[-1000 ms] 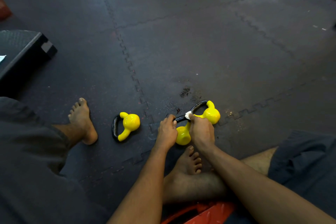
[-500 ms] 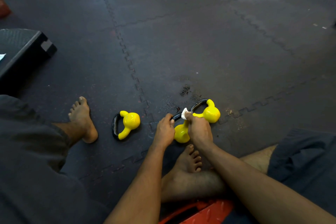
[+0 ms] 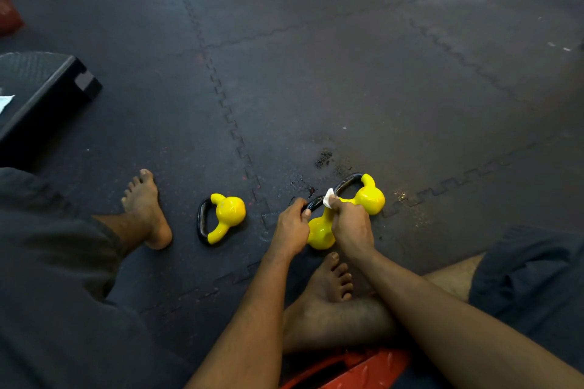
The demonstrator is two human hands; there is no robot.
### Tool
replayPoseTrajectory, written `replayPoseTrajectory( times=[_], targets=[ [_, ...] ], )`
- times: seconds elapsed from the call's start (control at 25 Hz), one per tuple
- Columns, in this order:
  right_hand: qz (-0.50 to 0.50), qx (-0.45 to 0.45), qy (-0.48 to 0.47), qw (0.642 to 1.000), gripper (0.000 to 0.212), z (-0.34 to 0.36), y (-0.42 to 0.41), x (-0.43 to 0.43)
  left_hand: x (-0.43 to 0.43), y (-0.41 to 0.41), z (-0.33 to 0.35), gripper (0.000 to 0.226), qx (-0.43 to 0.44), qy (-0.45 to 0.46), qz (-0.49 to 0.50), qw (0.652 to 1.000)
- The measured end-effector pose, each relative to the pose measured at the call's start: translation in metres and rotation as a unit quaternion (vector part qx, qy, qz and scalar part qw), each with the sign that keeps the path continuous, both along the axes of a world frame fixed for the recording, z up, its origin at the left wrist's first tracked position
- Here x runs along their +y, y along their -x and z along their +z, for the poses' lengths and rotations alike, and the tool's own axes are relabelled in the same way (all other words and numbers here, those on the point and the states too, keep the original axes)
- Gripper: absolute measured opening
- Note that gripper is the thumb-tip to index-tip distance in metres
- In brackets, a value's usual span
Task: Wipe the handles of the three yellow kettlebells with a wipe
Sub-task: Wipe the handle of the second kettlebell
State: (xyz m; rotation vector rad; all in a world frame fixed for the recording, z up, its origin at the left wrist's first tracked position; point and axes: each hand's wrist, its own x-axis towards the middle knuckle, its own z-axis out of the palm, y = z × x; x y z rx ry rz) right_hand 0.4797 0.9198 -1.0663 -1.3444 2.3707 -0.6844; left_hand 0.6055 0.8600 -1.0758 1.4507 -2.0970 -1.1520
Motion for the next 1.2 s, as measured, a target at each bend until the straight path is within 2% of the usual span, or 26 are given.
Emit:
replayPoseTrajectory(
  times=[0.16, 0.36, 0.52, 0.72, 0.84, 0.96, 1.04, 1.12, 1.2],
  targets=[
    [0.016, 0.007, 0.068, 0.998, 0.038, 0.006, -0.006, -0.002, 0.000, 0.000, -0.001, 0.008, 0.012, 0.006, -0.011, 1.000],
    [-0.045, -0.036, 0.028, 0.998, 0.043, -0.004, 0.010, -0.006, 0.002, 0.001, 0.000, 0.008, 0.006, 0.012, -0.037, 0.999],
    [-0.029, -0.006, 0.045, 0.999, 0.042, 0.001, 0.003, -0.007, 0.003, 0.001, -0.003, 0.007, 0.009, 0.006, -0.041, 0.999],
    [-0.064, -0.052, 0.014, 0.997, 0.027, -0.008, 0.019, -0.010, 0.006, 0.002, -0.002, 0.009, 0.009, 0.010, -0.070, 0.997],
    [-0.050, -0.021, 0.034, 0.998, 0.038, 0.000, 0.014, -0.007, 0.009, 0.004, -0.003, 0.009, 0.011, 0.018, -0.078, 0.997],
    [-0.027, -0.031, 0.061, 0.997, 0.038, 0.003, 0.006, -0.008, 0.009, 0.002, 0.000, 0.009, 0.016, 0.012, -0.077, 0.997],
    [-0.052, -0.068, 0.032, 0.996, 0.032, 0.002, 0.011, -0.012, 0.011, 0.003, 0.000, 0.006, 0.019, 0.005, -0.079, 0.997],
    [-0.064, -0.082, -0.047, 0.993, 0.025, 0.007, 0.028, -0.013, 0.016, 0.006, -0.001, 0.007, 0.024, -0.008, -0.073, 0.997],
    [-0.023, -0.062, -0.139, 0.988, 0.025, 0.010, 0.043, -0.013, 0.019, 0.008, -0.004, 0.012, 0.030, -0.014, -0.061, 0.998]
  ],
)
